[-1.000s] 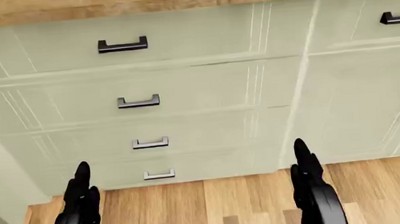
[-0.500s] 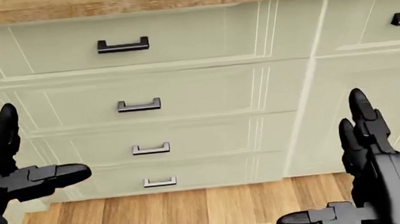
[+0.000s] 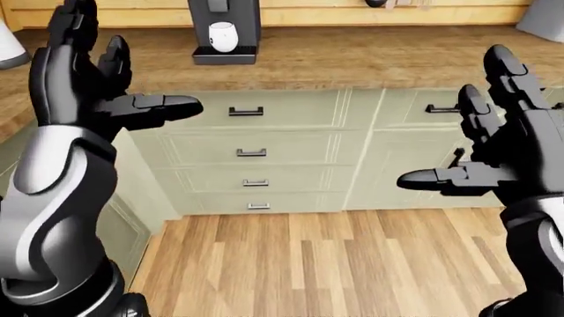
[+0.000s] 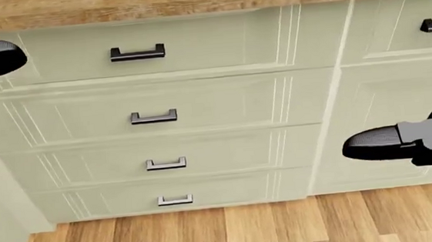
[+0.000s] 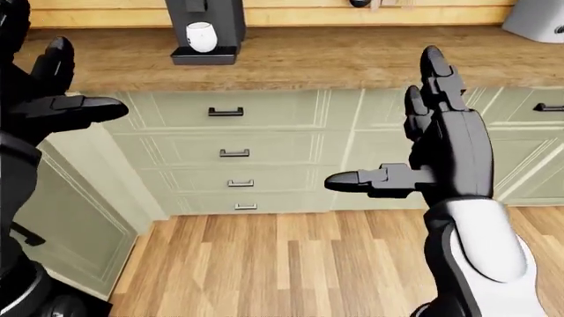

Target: Press the button on the coffee machine to serve coffee.

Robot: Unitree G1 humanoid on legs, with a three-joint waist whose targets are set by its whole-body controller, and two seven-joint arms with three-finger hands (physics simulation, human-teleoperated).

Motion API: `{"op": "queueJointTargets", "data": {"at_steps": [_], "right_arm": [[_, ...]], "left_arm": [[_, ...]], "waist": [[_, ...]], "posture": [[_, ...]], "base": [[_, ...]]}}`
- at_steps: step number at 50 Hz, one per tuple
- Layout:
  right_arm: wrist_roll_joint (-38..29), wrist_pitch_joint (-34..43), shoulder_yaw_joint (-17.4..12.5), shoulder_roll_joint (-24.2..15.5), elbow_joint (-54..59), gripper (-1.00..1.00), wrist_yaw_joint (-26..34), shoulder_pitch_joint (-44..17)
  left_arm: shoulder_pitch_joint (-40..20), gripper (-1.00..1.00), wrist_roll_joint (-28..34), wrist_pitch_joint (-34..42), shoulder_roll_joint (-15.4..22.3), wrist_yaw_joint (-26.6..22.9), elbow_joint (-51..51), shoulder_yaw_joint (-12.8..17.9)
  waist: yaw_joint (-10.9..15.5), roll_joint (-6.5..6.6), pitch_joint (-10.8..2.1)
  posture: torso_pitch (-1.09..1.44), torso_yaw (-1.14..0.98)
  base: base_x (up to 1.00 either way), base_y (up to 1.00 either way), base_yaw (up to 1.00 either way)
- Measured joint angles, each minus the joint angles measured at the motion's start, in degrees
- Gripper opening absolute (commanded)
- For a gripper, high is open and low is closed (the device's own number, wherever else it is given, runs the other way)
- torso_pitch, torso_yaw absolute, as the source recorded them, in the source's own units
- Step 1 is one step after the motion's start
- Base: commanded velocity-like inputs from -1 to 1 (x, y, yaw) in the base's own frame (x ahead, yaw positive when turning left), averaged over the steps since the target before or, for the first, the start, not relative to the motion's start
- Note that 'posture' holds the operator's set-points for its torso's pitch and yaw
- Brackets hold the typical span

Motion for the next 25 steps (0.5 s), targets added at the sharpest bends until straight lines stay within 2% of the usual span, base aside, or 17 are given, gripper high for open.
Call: {"op": "queueJointTargets", "data": {"at_steps": [5, 9, 13, 20, 25], "right_arm": [[3.1, 4.0, -0.8, -2.7, -0.6, 1.0, -2.0, -4.3], [6.1, 6.9, -1.5, -4.1, -0.3, 1.0, -3.6, -6.8], [8.1, 12.2, -2.4, -6.4, -0.2, 1.0, -4.9, -13.6], [10.4, 18.7, -3.6, -9.7, -0.8, 1.0, -5.2, -21.6], [13.3, 20.0, -4.8, -11.2, -0.9, 1.0, -6.8, -24.0]], "left_arm": [[-1.6, 1.0, -3.5, 0.8, 2.1, 2.1, -0.3, -0.4], [-4.0, 1.0, -5.8, 2.4, 3.8, 3.3, 1.5, -0.3], [-6.1, 1.0, -7.8, 2.8, 5.7, 4.5, 2.5, -0.1], [-7.8, 1.0, -10.6, 3.3, 7.7, 5.8, 2.4, -0.2], [-6.8, 1.0, -11.1, 2.9, 7.8, 6.1, 2.1, -0.7]], "waist": [[0.2, 0.04, 0.09], [0.2, -0.06, 0.7], [0.2, 0.19, 1.01], [0.2, 0.11, 1.25], [0.3, 0.14, 1.47]], "posture": [[0.0, 0.0], [0.0, 0.0], [0.0, 0.0], [0.0, 0.0], [0.0, 0.0]], "base": [[0.0, 0.0, 0.0], [0.0, 0.0, 0.0], [0.0, 0.0, 0.0], [0.0, 0.0, 0.0], [0.0, 0.0, 0.0]]}}
